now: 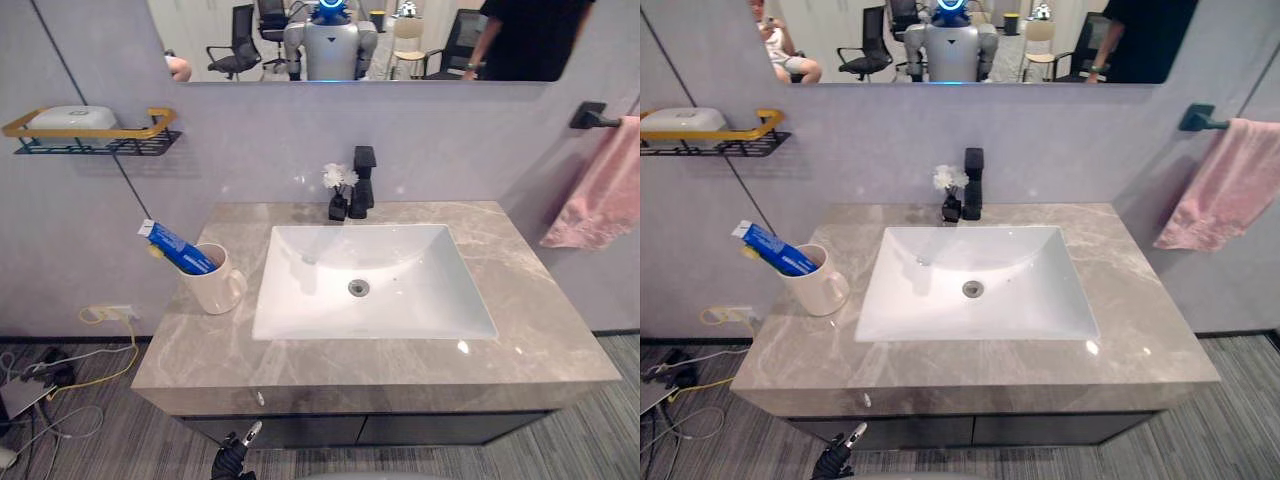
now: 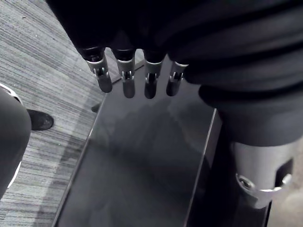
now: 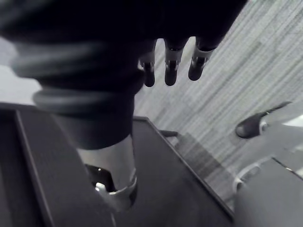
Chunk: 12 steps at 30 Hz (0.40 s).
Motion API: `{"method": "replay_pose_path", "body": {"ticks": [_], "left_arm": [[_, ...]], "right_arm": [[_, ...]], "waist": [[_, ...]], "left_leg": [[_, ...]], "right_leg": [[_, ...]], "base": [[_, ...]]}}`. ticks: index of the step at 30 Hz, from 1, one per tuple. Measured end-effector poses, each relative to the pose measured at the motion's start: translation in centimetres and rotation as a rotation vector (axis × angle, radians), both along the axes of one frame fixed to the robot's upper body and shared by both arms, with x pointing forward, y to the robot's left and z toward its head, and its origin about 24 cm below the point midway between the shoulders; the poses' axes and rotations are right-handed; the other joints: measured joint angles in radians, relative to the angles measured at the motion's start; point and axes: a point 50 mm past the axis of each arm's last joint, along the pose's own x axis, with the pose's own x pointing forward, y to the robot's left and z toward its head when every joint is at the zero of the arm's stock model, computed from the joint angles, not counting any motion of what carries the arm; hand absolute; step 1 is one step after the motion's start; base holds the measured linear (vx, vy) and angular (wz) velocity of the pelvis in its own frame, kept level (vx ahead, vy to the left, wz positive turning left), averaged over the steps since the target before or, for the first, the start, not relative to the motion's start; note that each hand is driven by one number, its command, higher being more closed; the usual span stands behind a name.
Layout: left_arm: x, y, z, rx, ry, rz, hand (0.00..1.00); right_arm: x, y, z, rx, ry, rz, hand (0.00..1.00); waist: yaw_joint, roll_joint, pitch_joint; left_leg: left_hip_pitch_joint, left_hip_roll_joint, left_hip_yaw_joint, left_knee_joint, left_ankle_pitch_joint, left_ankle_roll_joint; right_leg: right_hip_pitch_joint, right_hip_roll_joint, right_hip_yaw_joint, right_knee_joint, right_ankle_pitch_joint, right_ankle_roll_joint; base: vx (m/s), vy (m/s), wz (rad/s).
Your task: Organize washtable
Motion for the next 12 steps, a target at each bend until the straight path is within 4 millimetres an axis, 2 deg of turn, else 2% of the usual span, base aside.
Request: {"method": "replay_pose_path", "body": {"ticks": [3, 12], "left_arm": [[0.2, 0.0, -0.1, 0.005, 0.011, -0.043, 0.00], [1.3, 0.3, 0.0, 0.020, 0.002, -0.109, 0.00]], "right_arm": [[0.2, 0.3, -0.4, 0.032, 0.010, 0.031, 0.00], [2.9, 0.5, -0.9, 0.041, 0.012, 0.156, 0.00]], "waist": [[0.000, 0.000, 0.001], [-0.002, -0.007, 0.050]], "left_leg": [[0.001, -0.011, -0.021, 0.000, 0.000, 0.000], [-0.001, -0.016, -0.063, 0.000, 0.003, 0.002]], "right_leg": [[0.011, -0.001, -0.006, -0.009, 0.000, 0.000], [0.028, -0.001, -0.033, -0.017, 0.000, 0.001]], "base": [[0.04, 0.014, 0.09], [-0.02, -0.005, 0.11]]}}
